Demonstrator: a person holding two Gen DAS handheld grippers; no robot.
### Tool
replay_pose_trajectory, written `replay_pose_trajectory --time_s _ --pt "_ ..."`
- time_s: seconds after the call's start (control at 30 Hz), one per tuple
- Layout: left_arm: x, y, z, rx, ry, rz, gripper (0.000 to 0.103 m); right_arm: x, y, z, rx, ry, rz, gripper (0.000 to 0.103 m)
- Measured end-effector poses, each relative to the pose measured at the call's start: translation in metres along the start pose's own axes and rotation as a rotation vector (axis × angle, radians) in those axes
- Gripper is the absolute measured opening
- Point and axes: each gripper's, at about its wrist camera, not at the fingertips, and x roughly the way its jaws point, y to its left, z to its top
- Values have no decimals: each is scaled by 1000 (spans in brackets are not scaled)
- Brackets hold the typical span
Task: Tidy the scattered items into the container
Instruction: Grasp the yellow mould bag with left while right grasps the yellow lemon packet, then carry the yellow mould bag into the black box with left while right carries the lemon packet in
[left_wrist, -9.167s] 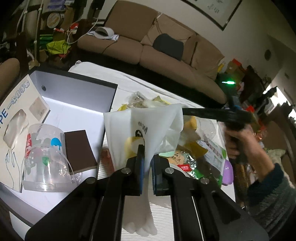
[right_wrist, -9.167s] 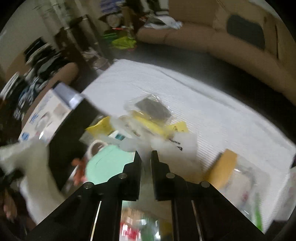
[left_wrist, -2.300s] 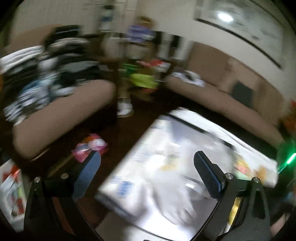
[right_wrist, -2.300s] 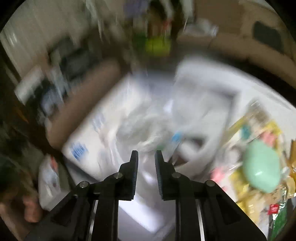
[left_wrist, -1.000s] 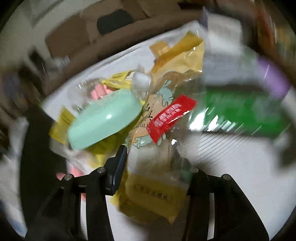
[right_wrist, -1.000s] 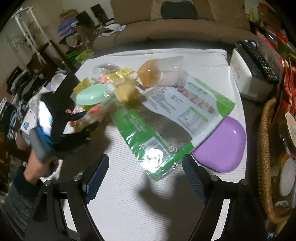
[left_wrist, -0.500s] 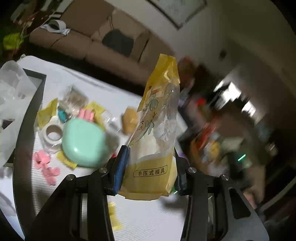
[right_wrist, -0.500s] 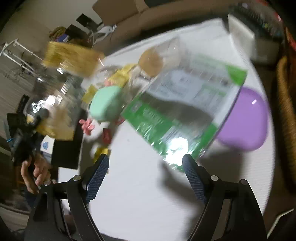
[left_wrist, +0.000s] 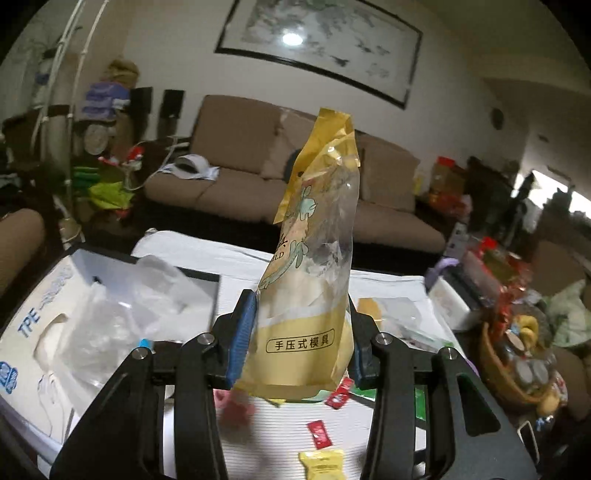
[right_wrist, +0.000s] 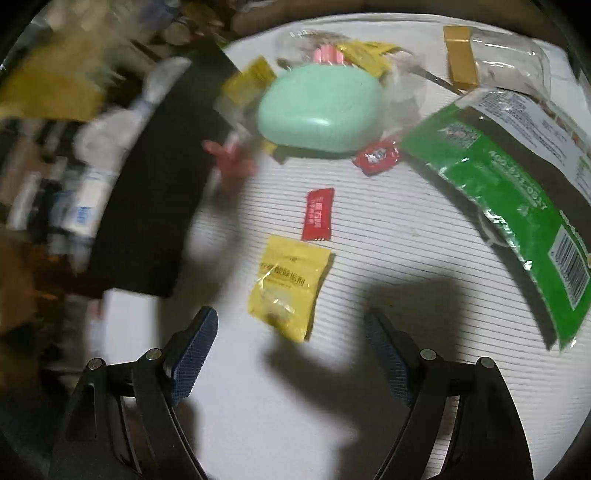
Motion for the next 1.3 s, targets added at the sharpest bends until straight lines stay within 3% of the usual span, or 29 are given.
replay_pose_trajectory --time_s 0.07,0.1,0.23,0.27,0.37,0.43,0.5,0.53,0.63,0.7,0.8,0.83,0.9,1.0,1.1,1.23,1.3 --pt "-2 4 2 9 -10 24 40 12 15 1 -14 -32 -103 84" --pt "-6 5 3 17 -24 39 35 19 24 1 -29 -43 -152 84" --pt "-18 11 10 40 -41 86 22 49 34 0 -41 -15 -231 83" --pt "-17 12 9 43 -27 92 3 55 35 -2 -42 -4 -245 84" --pt "-6 20 4 14 27 73 0 54 45 -9 -114 -43 -333 71" --pt "-5 20 4 16 35 58 0 49 45 -12 -139 -61 -316 56" --pt "-6 19 5 25 42 56 1 40 36 -13 -123 -60 -276 52" --pt "-6 20 5 22 46 60 2 35 31 -13 -114 -65 -259 40" --pt "3 22 3 -11 107 32 26 11 9 -13 -57 -92 -163 39" --pt "12 20 -1 -13 155 14 48 -10 -6 -11 -42 -116 -121 39" --pt "25 8 -7 14 228 -12 70 -43 -19 -8 -33 -149 -82 39" --pt "29 2 -11 29 259 -18 74 -56 -23 -7 -31 -162 -81 39" --pt "42 -8 -23 43 373 -20 96 -85 -24 -9 -38 -178 -88 39" --pt "51 -30 -58 51 496 40 97 -119 -29 -12 -67 -203 -121 39" --pt "54 -58 -109 203 582 221 102 -141 -43 -19 -98 -233 -172 39" --pt "59 -53 -171 138 707 331 103 -152 -67 -33 -57 -278 -156 40" --pt "70 -53 -188 171 773 393 103 -148 -73 -41 -63 -273 -178 40"
